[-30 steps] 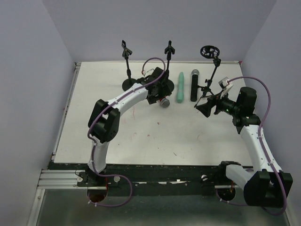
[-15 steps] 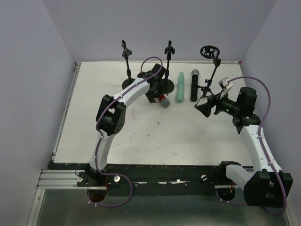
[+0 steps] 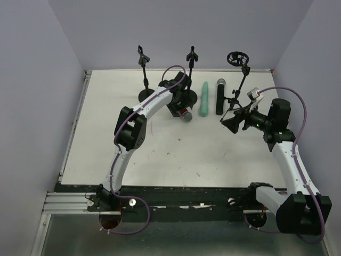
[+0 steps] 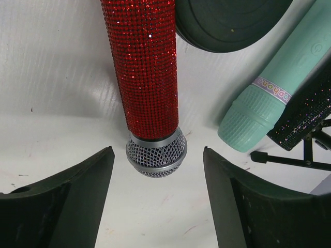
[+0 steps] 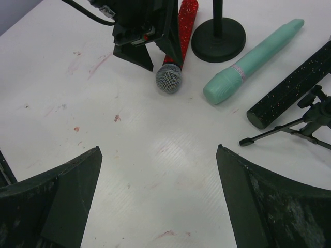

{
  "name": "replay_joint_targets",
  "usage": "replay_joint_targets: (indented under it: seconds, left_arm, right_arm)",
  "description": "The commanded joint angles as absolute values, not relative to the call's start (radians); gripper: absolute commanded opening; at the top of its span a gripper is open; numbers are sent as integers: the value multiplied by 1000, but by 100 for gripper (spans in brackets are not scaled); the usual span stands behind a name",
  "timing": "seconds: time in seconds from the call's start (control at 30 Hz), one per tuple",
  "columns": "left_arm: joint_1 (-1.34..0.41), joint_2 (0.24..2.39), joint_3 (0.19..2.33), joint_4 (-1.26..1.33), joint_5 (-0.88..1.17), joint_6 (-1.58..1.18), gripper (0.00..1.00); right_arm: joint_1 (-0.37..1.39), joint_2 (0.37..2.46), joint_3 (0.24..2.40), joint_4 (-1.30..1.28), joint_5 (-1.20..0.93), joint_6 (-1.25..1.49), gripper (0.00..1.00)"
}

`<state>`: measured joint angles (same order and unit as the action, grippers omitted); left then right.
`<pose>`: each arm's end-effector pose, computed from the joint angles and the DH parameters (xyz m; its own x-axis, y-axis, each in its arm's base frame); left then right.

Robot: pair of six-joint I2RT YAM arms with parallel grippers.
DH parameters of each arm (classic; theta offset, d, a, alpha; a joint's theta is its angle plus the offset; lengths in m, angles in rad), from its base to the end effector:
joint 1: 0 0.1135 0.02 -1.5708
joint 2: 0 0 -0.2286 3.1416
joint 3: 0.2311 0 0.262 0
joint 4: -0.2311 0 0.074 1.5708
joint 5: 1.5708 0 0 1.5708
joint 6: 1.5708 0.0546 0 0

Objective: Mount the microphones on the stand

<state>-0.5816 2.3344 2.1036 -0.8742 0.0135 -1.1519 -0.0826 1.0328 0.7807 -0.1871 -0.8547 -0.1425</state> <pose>0.4156 -0.2741 0.1638 -0.8101 -0.5606 -0.1717 -0.4565 0.7869 -0.4152 0.2667 0.0192 0.2576 -0.3305 -0.0662 -0.9415 -0.6801 0.7083 0.1890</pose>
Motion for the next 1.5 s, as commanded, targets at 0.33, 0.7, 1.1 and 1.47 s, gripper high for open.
replay_joint_targets:
  seconds: [0.33, 0.7, 1.1, 1.47]
  left_arm:
    - [-578, 2361, 2120, -911, 100, -1166, 56]
    - [-581, 2231, 1867, -830, 126, -1094, 51]
    - [-611, 1896, 1361, -657, 108, -1008, 53]
    - [-597, 1890, 1357, -699, -41, -908, 75]
  right_arm:
    - [-86, 1009, 811, -218, -904, -143, 100]
    - [-84, 1006, 811, -219, -920, -143, 100]
    - [-84, 1006, 810, -221, -940, -143, 100]
    - [-84, 1012, 808, -221, -956, -144, 100]
